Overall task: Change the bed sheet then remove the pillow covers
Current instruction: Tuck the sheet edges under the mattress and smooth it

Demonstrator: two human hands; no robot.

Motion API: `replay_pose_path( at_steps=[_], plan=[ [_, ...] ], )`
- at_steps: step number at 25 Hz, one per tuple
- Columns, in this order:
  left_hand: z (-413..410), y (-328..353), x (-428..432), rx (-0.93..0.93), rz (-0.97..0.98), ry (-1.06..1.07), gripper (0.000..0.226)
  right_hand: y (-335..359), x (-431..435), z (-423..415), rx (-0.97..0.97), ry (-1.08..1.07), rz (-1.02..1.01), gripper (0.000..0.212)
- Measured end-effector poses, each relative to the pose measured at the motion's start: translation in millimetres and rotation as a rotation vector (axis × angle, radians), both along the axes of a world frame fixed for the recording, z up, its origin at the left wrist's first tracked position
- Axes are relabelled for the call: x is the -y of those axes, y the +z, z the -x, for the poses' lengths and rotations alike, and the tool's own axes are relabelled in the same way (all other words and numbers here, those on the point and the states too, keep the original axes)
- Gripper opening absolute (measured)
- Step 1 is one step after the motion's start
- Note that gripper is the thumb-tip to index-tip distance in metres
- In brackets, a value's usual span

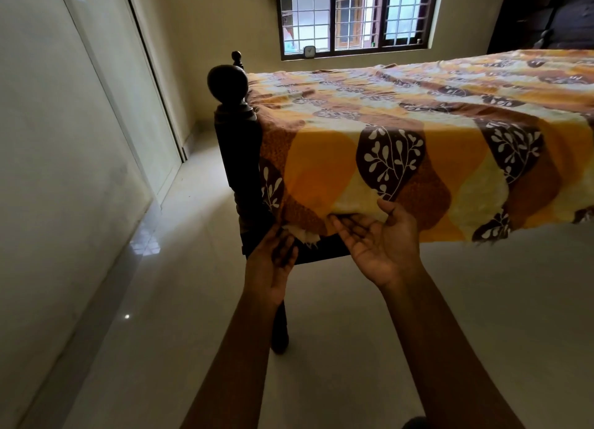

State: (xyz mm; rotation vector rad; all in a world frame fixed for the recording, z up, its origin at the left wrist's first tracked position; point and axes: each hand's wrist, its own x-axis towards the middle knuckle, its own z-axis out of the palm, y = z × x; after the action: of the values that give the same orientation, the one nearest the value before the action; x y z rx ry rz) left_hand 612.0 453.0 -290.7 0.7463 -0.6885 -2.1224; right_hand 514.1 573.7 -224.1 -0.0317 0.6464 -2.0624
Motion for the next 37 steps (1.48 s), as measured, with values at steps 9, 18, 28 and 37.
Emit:
replay_pose_path(
  at_steps=[9, 18, 28, 37],
  plan=[
    [5, -9, 1, 0.406, 0.04, -0.056, 0.038, 1, 1, -1, -0.002, -0.021, -0.001, 0.047],
    [0, 24, -12, -0.281, -0.3, -0.061, 0.051, 1, 1, 1, -0.013, -0.018, -0.004, 0.049],
    [31, 35, -17, -0.482, -0.203, 0.0, 0.069, 4, -2, 1, -0.015, -0.007, -0.002, 0.037],
    [5, 29, -31, -0.429, -0.291, 0.019, 0.069, -8, -3, 5, 0.001, 0.005, 0.018, 0.04]
  ],
)
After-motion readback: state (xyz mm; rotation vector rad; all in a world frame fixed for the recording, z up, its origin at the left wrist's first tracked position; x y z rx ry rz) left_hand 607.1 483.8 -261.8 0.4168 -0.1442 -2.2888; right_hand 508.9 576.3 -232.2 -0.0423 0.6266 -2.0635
